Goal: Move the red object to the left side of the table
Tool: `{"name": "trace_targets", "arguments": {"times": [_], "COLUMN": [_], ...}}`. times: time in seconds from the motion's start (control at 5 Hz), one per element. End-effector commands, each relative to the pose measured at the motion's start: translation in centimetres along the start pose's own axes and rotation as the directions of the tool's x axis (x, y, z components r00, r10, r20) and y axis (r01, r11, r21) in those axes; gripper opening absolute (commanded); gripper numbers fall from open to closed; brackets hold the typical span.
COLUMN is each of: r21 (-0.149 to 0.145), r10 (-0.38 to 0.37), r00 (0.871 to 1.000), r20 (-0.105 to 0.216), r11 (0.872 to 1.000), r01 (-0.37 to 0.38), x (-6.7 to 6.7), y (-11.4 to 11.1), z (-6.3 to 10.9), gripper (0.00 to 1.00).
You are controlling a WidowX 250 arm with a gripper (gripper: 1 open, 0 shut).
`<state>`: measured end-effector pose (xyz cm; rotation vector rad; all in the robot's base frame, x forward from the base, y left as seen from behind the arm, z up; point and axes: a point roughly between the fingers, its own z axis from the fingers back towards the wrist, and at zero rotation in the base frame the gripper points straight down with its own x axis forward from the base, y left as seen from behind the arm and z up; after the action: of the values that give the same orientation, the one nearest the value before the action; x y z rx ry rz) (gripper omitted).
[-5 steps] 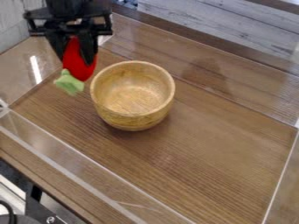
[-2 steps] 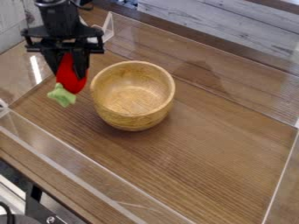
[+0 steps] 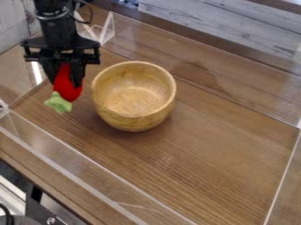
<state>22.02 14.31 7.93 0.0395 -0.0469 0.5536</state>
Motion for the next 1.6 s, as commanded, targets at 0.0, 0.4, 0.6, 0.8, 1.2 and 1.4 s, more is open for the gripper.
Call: {"name": "trace_targets", "arguments": {"times": [0.0, 0.4, 0.6, 0.8, 1.2, 1.4], "r21": [0.014, 0.022, 0.026, 0.029, 0.032, 0.032], "r10": [0.014, 0.015, 0.019, 0.024, 0.039, 0.045], "r00": [1.0, 1.0, 1.0, 1.0, 0.999, 0.998], "r20": [0.027, 0.01, 0.001, -0.009, -0.028, -0.036], "r11": [1.0, 1.0, 0.999, 0.999, 0.999, 0.999], "r01": [-0.014, -0.015, -0.019, -0.024, -0.038, -0.044], "x": [1.0, 2.1, 2.5, 2.9, 3.5, 3.7], "y": [0.7, 1.3, 1.6, 1.9, 2.5, 2.6], "z": [0.1, -1.2, -1.6, -2.1, -2.8, -3.0], "gripper": [0.0, 0.0, 0.0, 0.0, 0.0, 0.0]}}
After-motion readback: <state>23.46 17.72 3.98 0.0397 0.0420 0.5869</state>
